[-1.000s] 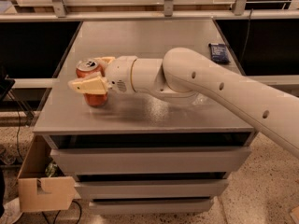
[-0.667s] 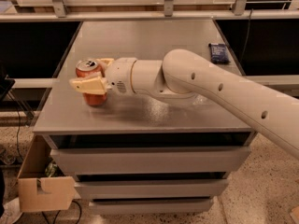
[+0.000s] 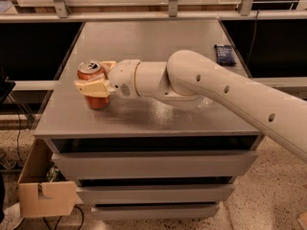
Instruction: Knock coke can over
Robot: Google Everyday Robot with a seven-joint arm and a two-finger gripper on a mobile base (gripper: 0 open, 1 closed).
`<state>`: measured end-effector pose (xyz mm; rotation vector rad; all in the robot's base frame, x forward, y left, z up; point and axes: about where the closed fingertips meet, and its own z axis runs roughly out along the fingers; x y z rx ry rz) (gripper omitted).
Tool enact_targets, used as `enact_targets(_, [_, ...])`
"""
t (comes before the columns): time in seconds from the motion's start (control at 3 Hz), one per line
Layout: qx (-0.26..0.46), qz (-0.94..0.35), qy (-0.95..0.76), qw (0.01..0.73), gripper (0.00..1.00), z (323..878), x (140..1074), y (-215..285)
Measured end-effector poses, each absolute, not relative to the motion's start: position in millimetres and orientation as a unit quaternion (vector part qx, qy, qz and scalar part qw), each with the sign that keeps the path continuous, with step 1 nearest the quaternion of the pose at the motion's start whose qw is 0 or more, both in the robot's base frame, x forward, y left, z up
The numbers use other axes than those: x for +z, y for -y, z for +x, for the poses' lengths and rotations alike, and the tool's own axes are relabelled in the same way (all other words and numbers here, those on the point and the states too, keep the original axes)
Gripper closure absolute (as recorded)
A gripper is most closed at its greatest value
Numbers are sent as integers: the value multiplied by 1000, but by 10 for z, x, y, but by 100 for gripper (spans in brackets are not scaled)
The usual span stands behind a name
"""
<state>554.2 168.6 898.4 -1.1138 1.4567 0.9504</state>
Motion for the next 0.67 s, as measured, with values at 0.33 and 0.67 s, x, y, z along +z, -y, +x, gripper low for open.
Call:
enact_targets(0.33, [369, -489, -613, 499, 100, 5558, 9061, -1497])
enact_targets(0.67, [321, -532, -620, 480, 100, 5600, 9251, -1169])
